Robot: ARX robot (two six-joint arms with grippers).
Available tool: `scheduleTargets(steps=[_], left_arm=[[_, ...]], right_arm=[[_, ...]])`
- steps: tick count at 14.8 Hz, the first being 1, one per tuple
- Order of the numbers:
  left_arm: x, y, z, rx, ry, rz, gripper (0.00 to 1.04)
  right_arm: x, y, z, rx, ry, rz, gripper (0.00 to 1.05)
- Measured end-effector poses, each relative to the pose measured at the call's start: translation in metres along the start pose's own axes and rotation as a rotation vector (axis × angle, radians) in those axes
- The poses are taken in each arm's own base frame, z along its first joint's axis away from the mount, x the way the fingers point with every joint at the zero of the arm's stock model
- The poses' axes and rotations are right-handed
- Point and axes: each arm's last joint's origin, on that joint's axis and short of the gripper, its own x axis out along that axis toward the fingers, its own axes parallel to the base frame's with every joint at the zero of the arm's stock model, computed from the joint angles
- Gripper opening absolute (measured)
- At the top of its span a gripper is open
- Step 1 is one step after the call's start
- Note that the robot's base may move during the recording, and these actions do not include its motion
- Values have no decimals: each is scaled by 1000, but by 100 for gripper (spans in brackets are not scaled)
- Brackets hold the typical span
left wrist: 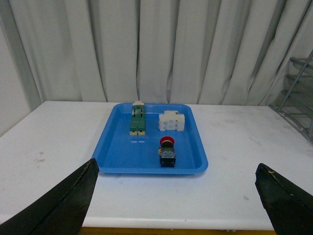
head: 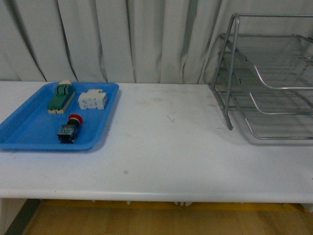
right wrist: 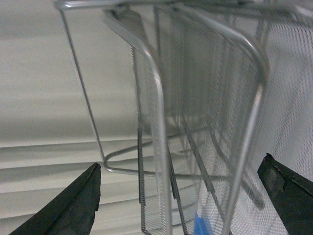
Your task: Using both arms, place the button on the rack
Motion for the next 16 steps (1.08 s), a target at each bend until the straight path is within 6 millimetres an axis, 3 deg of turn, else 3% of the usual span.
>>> scheduleTargets(steps=[3,6,10,16], left_arm=[[0,0,0,0,0,0,98],[0,0,0,0,0,0,98],[0,0,0,0,0,0,98],[0,0,0,0,0,0,98]], right_arm=[[3,-28,-22,114,44,-87,98],[5,-37,-24,120,55,-101,98],[19,-28,-23,58,79,-56,98],[32,-32,-34,14,115,-48,98]])
